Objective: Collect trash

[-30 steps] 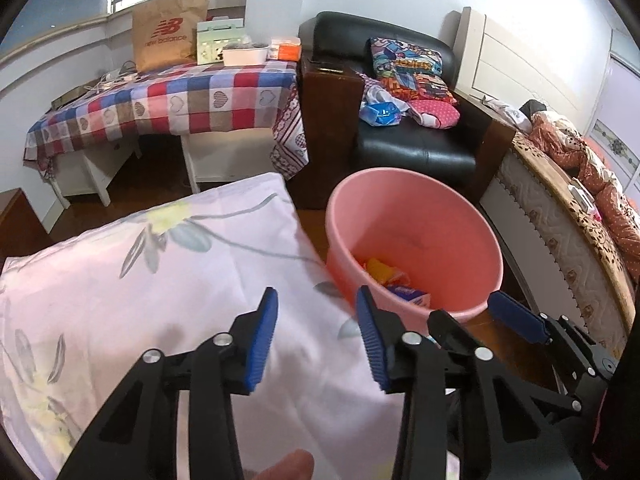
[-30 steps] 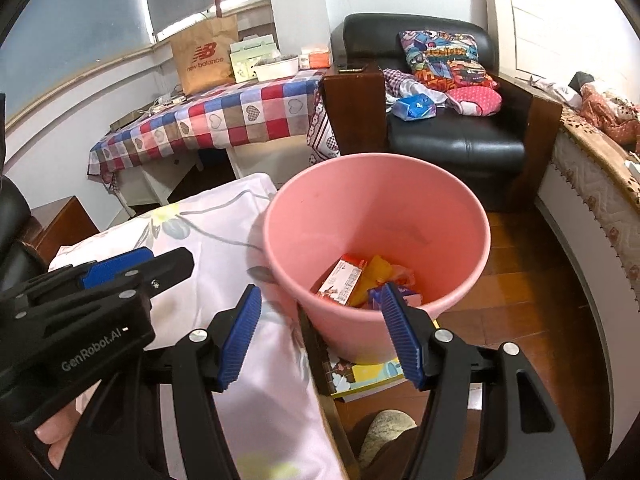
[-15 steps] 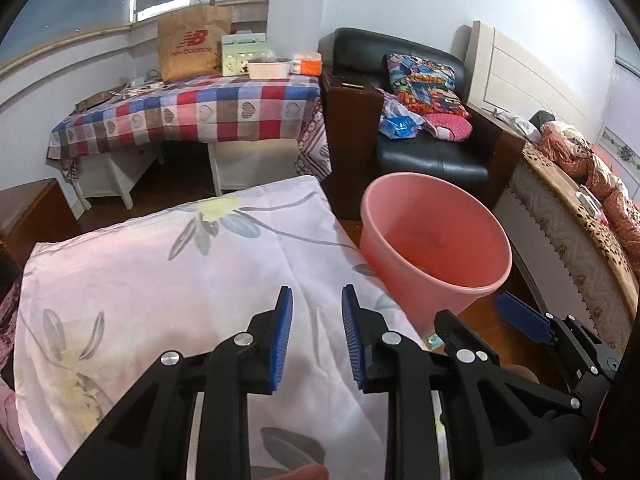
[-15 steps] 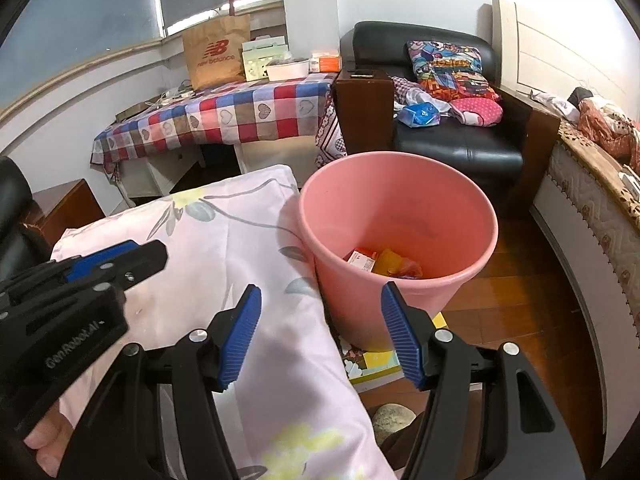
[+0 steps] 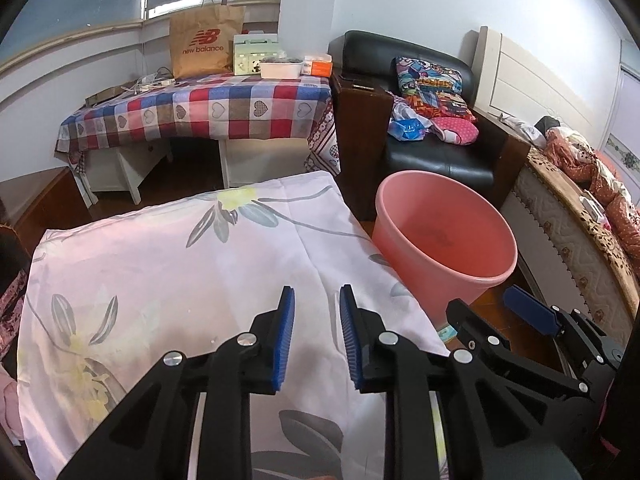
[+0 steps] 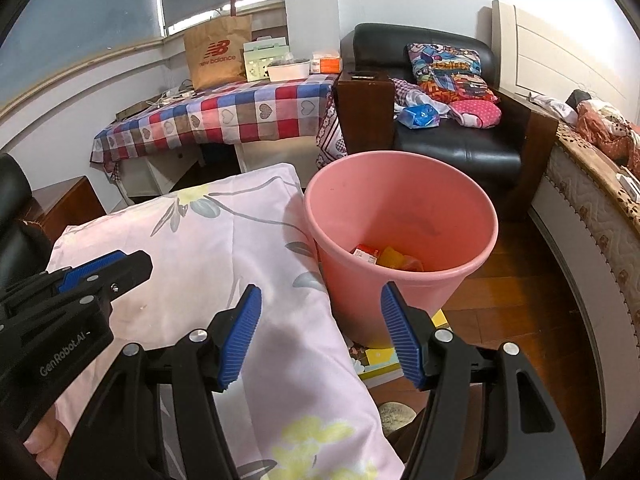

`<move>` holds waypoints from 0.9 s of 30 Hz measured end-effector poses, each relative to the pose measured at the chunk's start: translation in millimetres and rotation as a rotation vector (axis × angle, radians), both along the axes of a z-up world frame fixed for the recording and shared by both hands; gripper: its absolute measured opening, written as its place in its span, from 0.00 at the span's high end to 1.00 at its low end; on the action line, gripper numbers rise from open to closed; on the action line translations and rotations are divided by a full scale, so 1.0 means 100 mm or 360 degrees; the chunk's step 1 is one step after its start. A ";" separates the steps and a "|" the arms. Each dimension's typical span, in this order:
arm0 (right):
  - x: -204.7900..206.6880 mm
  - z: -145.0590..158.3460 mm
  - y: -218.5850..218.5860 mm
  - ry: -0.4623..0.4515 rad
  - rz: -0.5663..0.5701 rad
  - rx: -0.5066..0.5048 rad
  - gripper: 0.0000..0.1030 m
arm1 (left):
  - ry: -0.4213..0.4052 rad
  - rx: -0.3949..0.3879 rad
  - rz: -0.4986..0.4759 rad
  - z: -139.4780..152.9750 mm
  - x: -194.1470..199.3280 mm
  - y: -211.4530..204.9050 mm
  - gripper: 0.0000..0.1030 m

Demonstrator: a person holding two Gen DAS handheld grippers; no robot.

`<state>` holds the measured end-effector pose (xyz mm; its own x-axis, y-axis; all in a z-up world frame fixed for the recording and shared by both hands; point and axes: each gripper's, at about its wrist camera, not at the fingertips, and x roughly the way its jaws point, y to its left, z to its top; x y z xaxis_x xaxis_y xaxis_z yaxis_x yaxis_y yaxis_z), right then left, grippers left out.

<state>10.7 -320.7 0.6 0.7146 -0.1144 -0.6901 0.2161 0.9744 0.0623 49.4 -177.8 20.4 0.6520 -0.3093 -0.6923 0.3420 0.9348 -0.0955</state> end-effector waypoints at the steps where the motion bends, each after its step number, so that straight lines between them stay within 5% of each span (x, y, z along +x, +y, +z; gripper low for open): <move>1: 0.00 0.00 0.00 0.0000 -0.0003 -0.0002 0.39 | 0.0000 0.0000 0.0001 0.00 0.00 0.00 0.78; 27: 0.02 -0.02 0.02 -0.0009 -0.0001 -0.0002 0.39 | 0.0036 0.0069 0.0034 -0.17 0.04 0.03 0.78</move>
<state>12.7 -318.5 -1.0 0.7184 -0.1157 -0.6859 0.2162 0.9744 0.0621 53.7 -174.3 3.7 0.6423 -0.2647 -0.7193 0.3200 0.9454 -0.0621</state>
